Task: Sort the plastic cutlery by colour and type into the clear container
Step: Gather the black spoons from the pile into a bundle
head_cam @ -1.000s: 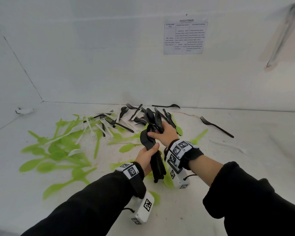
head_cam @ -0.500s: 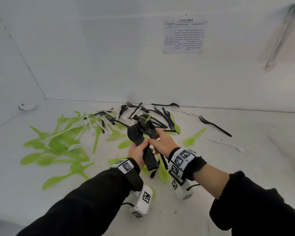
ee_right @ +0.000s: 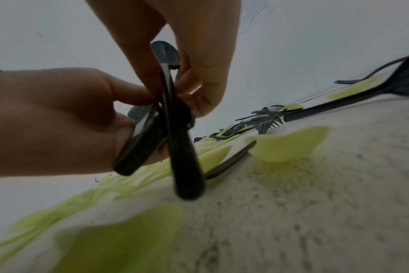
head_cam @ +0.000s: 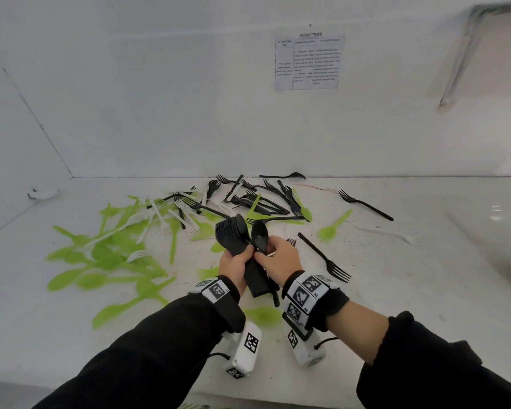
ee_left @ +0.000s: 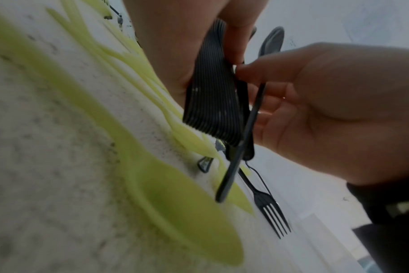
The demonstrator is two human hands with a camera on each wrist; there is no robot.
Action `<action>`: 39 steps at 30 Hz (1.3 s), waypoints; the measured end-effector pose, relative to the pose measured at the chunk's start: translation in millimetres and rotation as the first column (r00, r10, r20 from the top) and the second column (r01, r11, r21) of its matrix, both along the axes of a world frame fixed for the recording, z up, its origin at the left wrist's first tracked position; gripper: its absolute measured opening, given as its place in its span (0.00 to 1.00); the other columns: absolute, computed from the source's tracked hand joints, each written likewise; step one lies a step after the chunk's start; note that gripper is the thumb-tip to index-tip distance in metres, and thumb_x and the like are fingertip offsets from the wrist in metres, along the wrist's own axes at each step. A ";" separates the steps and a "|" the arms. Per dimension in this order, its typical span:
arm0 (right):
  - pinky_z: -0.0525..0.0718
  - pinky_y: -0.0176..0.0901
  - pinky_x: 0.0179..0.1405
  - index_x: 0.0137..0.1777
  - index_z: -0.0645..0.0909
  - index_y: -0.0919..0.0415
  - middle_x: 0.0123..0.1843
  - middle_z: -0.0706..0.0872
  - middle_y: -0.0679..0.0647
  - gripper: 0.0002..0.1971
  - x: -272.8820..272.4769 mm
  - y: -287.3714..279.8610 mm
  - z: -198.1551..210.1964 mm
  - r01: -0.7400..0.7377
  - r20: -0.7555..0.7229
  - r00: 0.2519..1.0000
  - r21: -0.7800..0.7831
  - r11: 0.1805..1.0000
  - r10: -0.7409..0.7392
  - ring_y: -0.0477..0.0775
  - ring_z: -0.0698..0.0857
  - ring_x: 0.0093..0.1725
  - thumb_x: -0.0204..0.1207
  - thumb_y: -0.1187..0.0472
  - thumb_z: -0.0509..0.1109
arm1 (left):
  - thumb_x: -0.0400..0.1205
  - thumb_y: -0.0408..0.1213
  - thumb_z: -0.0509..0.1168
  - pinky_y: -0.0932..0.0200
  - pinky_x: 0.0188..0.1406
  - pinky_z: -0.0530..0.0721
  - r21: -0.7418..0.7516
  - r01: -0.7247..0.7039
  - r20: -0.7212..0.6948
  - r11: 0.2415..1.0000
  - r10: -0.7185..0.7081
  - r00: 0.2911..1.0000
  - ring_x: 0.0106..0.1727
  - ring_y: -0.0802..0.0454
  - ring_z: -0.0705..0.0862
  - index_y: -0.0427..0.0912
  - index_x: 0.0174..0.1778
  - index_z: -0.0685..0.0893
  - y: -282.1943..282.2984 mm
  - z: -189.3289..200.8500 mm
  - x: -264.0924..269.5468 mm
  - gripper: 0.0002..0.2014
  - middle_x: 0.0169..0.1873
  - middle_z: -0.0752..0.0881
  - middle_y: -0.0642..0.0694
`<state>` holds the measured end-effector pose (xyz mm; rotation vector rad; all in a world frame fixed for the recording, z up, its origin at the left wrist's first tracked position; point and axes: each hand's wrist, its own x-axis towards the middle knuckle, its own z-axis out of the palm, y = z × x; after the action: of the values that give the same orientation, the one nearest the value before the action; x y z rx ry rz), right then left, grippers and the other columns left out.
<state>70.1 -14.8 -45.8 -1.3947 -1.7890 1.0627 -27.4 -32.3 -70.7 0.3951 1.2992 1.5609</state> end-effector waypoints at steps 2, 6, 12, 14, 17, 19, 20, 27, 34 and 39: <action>0.68 0.33 0.37 0.43 0.76 0.60 0.38 0.78 0.49 0.04 3.1 -4.9 1.0 0.050 -0.010 0.999 0.012 0.999 -0.050 0.49 0.77 0.44 0.74 0.62 0.69 | 0.83 0.25 0.60 0.48 0.47 0.84 -0.001 0.029 -0.005 1.000 -0.029 1.000 0.51 0.37 0.84 0.28 0.68 0.74 -5.2 0.0 1.2 0.17 0.60 0.81 0.28; 0.69 0.35 0.44 0.42 0.74 0.59 0.39 0.77 0.49 0.05 5.3 -10.4 1.9 0.033 -0.046 0.998 -0.022 0.999 -0.034 0.50 0.76 0.45 0.75 0.61 0.69 | 0.83 0.25 0.58 0.48 0.44 0.84 0.002 0.050 0.013 0.999 -0.050 0.999 0.49 0.37 0.83 0.29 0.64 0.75 -11.6 -0.4 4.7 0.13 0.55 0.82 0.29; 0.68 0.28 0.32 0.32 0.68 0.54 0.32 0.73 0.46 0.15 15.0 -15.1 -2.5 0.081 -0.038 0.996 -0.020 0.996 -0.082 0.51 0.75 0.41 0.74 0.59 0.71 | 0.82 0.24 0.59 0.49 0.41 0.83 -0.003 0.078 0.033 0.997 -0.078 0.996 0.39 0.41 0.83 0.33 0.58 0.76 -16.5 -2.4 11.9 0.10 0.41 0.82 0.35; 0.69 0.31 0.32 0.35 0.71 0.57 0.35 0.76 0.49 0.11 18.2 -17.8 -4.6 0.082 -0.025 0.996 0.011 0.997 -0.082 0.50 0.76 0.42 0.73 0.61 0.71 | 0.82 0.24 0.59 0.48 0.43 0.84 0.001 0.087 0.018 0.996 -0.087 0.996 0.42 0.41 0.83 0.32 0.60 0.76 -18.6 -3.6 15.8 0.11 0.45 0.82 0.34; 0.71 0.35 0.42 0.45 0.77 0.60 0.43 0.80 0.50 0.05 21.2 -22.6 -6.4 0.101 -0.083 0.991 -0.005 0.995 -0.101 0.49 0.77 0.45 0.73 0.62 0.71 | 0.81 0.23 0.61 0.45 0.46 0.84 -0.013 0.080 -0.005 0.997 -0.080 0.997 0.42 0.40 0.83 0.32 0.56 0.77 -19.9 -5.1 20.4 0.09 0.44 0.82 0.34; 0.72 0.36 0.46 0.49 0.79 0.62 0.44 0.81 0.50 0.08 22.3 -23.2 -8.8 0.098 -0.098 0.990 -0.017 0.995 -0.099 0.49 0.78 0.46 0.73 0.61 0.72 | 0.81 0.24 0.61 0.48 0.39 0.84 -0.025 0.071 -0.015 0.997 -0.072 0.997 0.39 0.42 0.82 0.34 0.52 0.76 -20.4 -4.7 20.9 0.06 0.40 0.81 0.35; 0.72 0.36 0.47 0.49 0.79 0.62 0.44 0.81 0.50 0.08 22.9 -22.9 -9.9 0.089 -0.104 0.990 -0.020 0.996 -0.090 0.48 0.78 0.46 0.73 0.61 0.72 | 0.81 0.24 0.61 0.48 0.37 0.84 -0.030 0.072 -0.021 0.997 -0.072 0.997 0.39 0.41 0.82 0.34 0.52 0.76 -20.9 -3.8 20.8 0.06 0.41 0.81 0.34; 0.79 0.43 0.52 0.53 0.83 0.63 0.46 0.84 0.53 0.09 23.3 -21.5 -11.7 -0.009 -0.151 0.989 -0.033 0.999 0.004 0.51 0.81 0.49 0.75 0.64 0.70 | 0.81 0.26 0.62 0.38 0.46 0.85 0.011 0.101 0.017 0.995 -0.102 0.995 0.43 0.38 0.83 0.33 0.60 0.77 -25.1 1.4 18.1 0.12 0.47 0.82 0.32; 0.78 0.45 0.50 0.69 0.77 0.62 0.58 0.78 0.58 0.18 18.3 -16.3 -1.2 -0.045 -0.055 0.998 -0.099 0.994 0.040 0.54 0.78 0.53 0.79 0.63 0.60 | 0.82 0.25 0.62 0.46 0.33 0.86 0.031 0.108 0.017 0.994 -0.109 0.994 0.40 0.40 0.83 0.33 0.63 0.75 -23.7 -0.6 15.3 0.14 0.45 0.82 0.34; 0.74 0.53 0.71 0.74 0.72 0.63 0.70 0.70 0.60 0.23 13.9 -9.1 6.7 0.009 -0.110 0.993 -0.248 0.969 -0.037 0.64 0.77 0.66 0.79 0.62 0.53 | 0.81 0.22 0.60 0.47 0.44 0.86 0.051 0.201 -0.037 0.978 -0.199 0.979 0.43 0.41 0.83 0.32 0.60 0.76 -17.2 1.3 30.6 0.12 0.45 0.83 0.35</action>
<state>84.0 -23.9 -39.0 -1.4631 -1.5966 1.3619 3.2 -49.5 -69.4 0.5697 1.2041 1.4274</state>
